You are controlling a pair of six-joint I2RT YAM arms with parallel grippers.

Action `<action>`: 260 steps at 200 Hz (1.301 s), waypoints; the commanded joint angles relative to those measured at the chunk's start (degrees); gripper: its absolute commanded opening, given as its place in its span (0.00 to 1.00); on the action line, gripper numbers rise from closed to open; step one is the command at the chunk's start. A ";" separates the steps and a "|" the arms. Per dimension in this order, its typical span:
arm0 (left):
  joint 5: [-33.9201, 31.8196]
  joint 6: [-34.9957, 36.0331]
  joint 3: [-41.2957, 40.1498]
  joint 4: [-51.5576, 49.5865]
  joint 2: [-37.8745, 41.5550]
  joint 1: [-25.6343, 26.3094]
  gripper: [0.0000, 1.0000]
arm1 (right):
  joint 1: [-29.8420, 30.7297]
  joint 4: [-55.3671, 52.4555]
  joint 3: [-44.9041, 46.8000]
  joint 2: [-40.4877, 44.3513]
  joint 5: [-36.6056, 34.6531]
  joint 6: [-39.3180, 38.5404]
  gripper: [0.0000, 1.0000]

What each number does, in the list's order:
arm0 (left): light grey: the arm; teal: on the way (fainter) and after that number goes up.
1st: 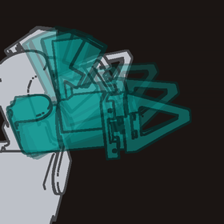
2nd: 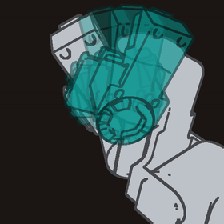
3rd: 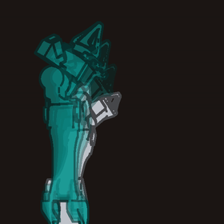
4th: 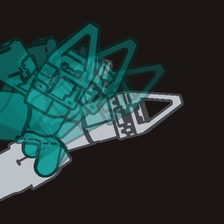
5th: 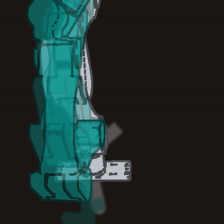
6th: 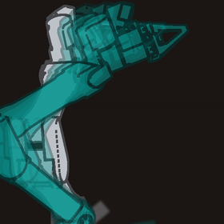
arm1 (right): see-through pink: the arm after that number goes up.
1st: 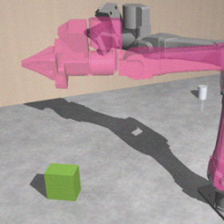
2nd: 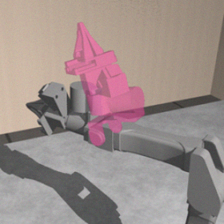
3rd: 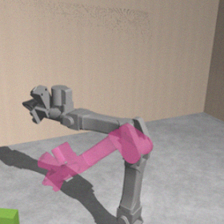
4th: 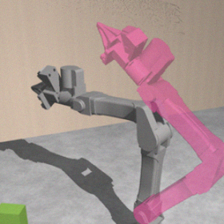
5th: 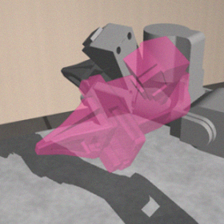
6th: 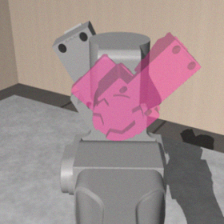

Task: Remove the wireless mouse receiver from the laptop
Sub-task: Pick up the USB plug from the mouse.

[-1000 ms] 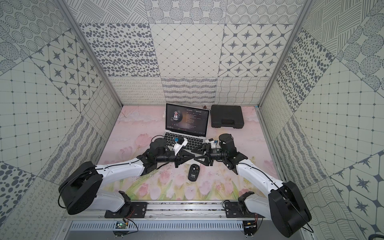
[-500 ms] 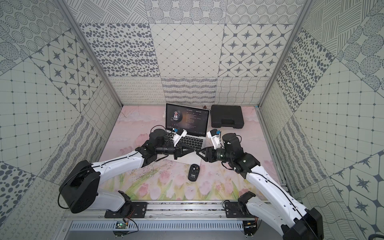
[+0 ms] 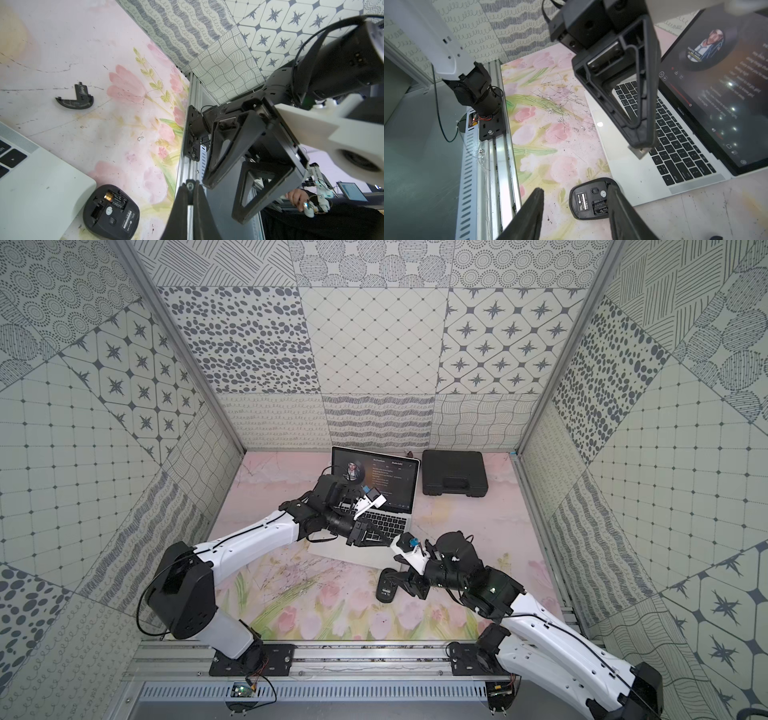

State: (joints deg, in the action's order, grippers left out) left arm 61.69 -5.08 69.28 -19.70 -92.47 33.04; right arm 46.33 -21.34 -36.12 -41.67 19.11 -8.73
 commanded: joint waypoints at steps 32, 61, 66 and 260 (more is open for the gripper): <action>12.53 24.62 4.13 -32.75 -0.16 -0.57 0.00 | 1.21 6.25 2.10 6.04 -8.75 -11.37 0.58; 14.83 27.78 4.43 -35.37 -0.09 -0.25 0.00 | 2.77 10.38 2.84 6.05 -8.26 -12.18 0.55; 15.49 28.12 4.31 -35.33 -0.02 -0.25 0.00 | 3.14 11.50 3.13 6.12 -7.66 -12.32 0.55; 19.69 28.47 3.93 -34.20 -0.34 -0.24 0.00 | 11.41 21.17 3.43 -0.69 -6.50 -13.28 0.44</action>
State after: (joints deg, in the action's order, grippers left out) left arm 78.26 21.21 72.95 -52.05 -92.20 32.97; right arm 57.01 -3.55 -32.45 -42.02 14.55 -21.45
